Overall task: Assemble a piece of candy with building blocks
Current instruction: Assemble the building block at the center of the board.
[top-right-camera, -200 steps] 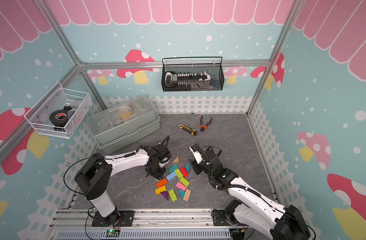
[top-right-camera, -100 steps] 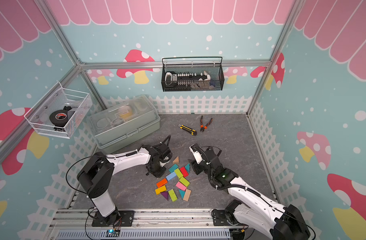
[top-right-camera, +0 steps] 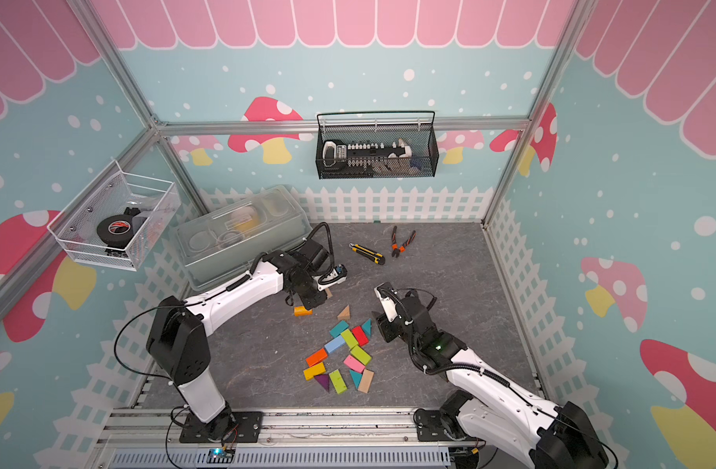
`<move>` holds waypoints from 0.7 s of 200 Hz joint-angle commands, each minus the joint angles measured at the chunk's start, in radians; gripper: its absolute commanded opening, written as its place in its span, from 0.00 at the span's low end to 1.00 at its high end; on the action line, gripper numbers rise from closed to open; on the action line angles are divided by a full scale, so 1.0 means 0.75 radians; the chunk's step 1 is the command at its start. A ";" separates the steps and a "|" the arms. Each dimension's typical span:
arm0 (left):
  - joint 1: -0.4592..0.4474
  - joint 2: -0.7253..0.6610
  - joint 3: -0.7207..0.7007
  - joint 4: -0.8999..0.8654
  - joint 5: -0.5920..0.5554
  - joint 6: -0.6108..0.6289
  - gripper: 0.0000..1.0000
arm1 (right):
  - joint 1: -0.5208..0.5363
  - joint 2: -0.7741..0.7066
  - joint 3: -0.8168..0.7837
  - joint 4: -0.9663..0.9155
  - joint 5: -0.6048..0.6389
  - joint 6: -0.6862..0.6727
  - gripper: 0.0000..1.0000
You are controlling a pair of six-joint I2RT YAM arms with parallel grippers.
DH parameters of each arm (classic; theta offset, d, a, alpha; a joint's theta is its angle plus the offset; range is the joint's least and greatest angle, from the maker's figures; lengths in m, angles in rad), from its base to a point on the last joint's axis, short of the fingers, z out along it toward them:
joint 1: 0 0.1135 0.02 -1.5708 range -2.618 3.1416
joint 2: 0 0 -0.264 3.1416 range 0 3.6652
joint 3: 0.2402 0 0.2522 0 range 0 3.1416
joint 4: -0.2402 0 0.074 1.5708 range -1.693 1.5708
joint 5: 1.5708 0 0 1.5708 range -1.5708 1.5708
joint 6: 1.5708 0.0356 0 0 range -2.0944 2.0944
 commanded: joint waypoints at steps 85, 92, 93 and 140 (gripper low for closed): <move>0.068 0.304 0.153 -0.094 0.112 0.504 0.07 | -0.005 0.033 -0.003 0.020 0.049 0.021 0.53; 0.072 0.314 0.154 -0.096 0.116 0.513 0.07 | -0.004 0.038 -0.003 0.020 0.048 0.021 0.53; 0.072 0.315 0.154 -0.096 0.116 0.515 0.07 | -0.005 0.039 -0.002 0.020 0.048 0.020 0.53; 0.078 0.381 0.153 -0.099 0.062 0.549 0.08 | -0.004 0.053 0.000 0.020 0.055 0.009 0.53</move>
